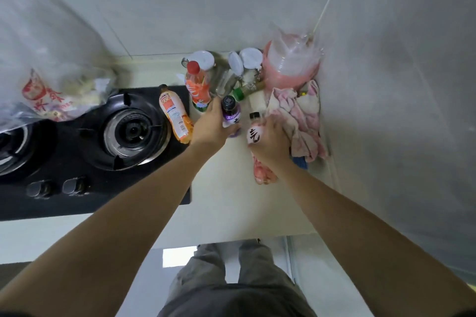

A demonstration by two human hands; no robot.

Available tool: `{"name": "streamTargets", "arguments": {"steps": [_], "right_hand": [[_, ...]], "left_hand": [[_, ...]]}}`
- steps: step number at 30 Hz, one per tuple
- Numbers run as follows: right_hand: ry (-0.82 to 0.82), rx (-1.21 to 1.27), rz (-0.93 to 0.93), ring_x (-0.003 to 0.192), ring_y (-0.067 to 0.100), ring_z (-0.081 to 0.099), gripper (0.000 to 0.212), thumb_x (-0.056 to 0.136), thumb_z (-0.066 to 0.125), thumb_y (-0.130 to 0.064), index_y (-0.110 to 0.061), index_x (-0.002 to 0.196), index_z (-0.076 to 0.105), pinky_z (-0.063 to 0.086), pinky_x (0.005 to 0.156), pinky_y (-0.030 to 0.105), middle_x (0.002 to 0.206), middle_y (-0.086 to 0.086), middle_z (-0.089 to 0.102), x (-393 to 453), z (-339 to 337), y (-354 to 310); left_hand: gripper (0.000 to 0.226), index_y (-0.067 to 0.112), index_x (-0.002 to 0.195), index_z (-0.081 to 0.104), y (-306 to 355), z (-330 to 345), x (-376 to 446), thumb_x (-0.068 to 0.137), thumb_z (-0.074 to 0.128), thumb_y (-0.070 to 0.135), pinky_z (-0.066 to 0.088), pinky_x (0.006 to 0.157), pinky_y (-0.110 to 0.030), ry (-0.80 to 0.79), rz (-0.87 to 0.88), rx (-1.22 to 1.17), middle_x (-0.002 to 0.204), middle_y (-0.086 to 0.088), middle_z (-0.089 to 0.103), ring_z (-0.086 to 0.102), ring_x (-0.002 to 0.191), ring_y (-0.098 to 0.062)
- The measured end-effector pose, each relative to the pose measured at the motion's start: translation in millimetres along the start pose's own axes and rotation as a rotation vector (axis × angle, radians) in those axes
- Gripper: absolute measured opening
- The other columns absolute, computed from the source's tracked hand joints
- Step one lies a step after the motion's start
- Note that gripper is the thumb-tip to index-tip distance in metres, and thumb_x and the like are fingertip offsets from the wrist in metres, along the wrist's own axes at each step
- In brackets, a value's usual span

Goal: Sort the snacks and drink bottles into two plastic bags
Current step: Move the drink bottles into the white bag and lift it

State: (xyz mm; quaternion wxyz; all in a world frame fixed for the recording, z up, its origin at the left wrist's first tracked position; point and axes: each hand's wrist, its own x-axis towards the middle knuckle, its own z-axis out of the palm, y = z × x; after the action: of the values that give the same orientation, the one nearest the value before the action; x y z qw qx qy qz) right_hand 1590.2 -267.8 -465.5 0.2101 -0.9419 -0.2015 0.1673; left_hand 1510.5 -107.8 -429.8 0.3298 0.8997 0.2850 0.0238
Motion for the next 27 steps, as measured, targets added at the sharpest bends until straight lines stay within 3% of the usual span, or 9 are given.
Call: {"name": "streamTargets", "arguments": {"steps": [3,7,11,13,18,22,27], "right_hand": [[0.021,0.024,-0.046,0.121,0.034,0.054,0.091,0.064,0.087,-0.029,-0.007,0.141,0.044,0.047,0.083,0.036,0.141,0.014,0.045,-7,-7,-10],[0.076,0.205,-0.160,0.108,0.029,0.056,0.073,0.054,0.090,-0.019,-0.015,0.117,0.055,0.042,0.082,0.028,0.120,0.004,0.046,-23,-24,-30],[0.031,0.370,-0.285,0.100,0.018,0.059,0.072,0.051,0.093,-0.013,-0.018,0.115,0.061,0.040,0.079,0.020,0.111,-0.003,0.055,-40,-34,-69],[0.002,0.422,-0.379,0.098,0.014,0.060,0.069,0.053,0.093,-0.012,-0.021,0.114,0.060,0.043,0.079,0.021,0.110,-0.005,0.060,-54,-38,-97],[-0.085,0.401,-0.638,0.098,0.014,0.061,0.066,0.057,0.087,-0.024,-0.028,0.115,0.057,0.053,0.085,0.036,0.110,-0.009,0.060,-101,-22,-184],[-0.179,0.385,-0.780,0.102,0.005,0.056,0.072,0.057,0.093,-0.025,-0.029,0.118,0.055,0.050,0.090,0.026,0.115,-0.013,0.060,-156,9,-266],[-0.278,0.362,-0.896,0.098,0.012,0.061,0.072,0.054,0.092,-0.030,-0.032,0.116,0.056,0.053,0.088,0.036,0.109,-0.012,0.062,-241,73,-368]], "left_hand": [[0.067,0.020,0.132,0.043,-5,-9,-18,0.082,0.081,0.043,0.055,0.085,-0.046,0.071,-0.033,-0.065,0.126,-0.004,0.063,0.064,0.105,-0.030],[0.062,0.028,0.118,0.045,-11,-40,-54,0.075,0.084,0.051,0.048,0.075,-0.033,0.179,-0.069,-0.121,0.111,0.011,0.064,0.059,0.090,-0.014],[0.062,0.028,0.107,0.049,-33,-86,-100,0.067,0.086,0.057,0.058,0.072,-0.039,0.280,-0.115,-0.145,0.103,0.009,0.071,0.067,0.086,-0.013],[0.062,0.027,0.107,0.052,-48,-109,-129,0.067,0.086,0.059,0.058,0.072,-0.039,0.341,-0.156,-0.130,0.101,0.011,0.071,0.068,0.085,-0.011],[0.054,0.033,0.102,0.047,-98,-167,-208,0.072,0.086,0.055,0.046,0.064,-0.022,0.508,-0.259,-0.113,0.101,0.015,0.069,0.066,0.085,-0.008],[0.055,0.034,0.107,0.048,-156,-211,-279,0.073,0.085,0.056,0.052,0.066,-0.028,0.595,-0.370,-0.122,0.107,0.015,0.070,0.066,0.087,-0.010],[0.054,0.033,0.108,0.050,-244,-264,-382,0.073,0.084,0.054,0.054,0.068,-0.035,0.718,-0.508,-0.154,0.107,0.011,0.071,0.064,0.086,-0.012]]}}
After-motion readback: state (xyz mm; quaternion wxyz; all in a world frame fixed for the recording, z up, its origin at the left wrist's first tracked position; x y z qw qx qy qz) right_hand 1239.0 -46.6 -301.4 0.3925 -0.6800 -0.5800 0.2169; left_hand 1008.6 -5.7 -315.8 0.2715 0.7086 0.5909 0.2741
